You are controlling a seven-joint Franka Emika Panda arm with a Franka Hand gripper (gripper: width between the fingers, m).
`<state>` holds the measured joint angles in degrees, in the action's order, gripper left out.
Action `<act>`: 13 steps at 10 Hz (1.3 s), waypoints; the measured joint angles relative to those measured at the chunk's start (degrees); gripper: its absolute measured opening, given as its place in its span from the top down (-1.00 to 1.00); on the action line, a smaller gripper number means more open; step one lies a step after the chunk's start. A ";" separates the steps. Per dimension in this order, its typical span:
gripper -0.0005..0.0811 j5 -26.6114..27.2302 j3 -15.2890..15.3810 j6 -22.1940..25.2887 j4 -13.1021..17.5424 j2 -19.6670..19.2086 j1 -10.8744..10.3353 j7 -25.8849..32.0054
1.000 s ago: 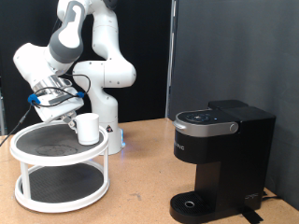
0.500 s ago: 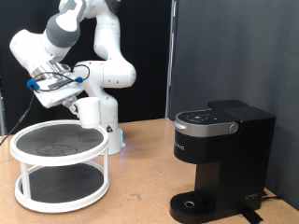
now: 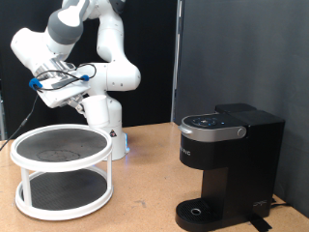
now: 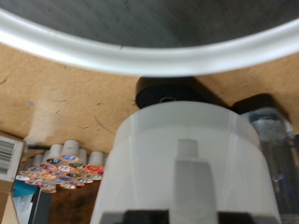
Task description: Make a cup of coffee with the keurig machine
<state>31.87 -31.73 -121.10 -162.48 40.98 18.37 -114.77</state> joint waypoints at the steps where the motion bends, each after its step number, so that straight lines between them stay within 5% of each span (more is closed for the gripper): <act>1: 0.98 1.83 1.27 -2.35 0.01 -1.25 -1.74 -0.79; 5: 0.98 9.39 6.97 -11.36 0.58 -6.59 -8.45 -2.93; 13: 0.98 20.29 13.49 -20.05 4.62 -17.56 -19.36 -2.50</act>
<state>52.16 -18.24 -141.15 -157.86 23.41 -0.99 -117.28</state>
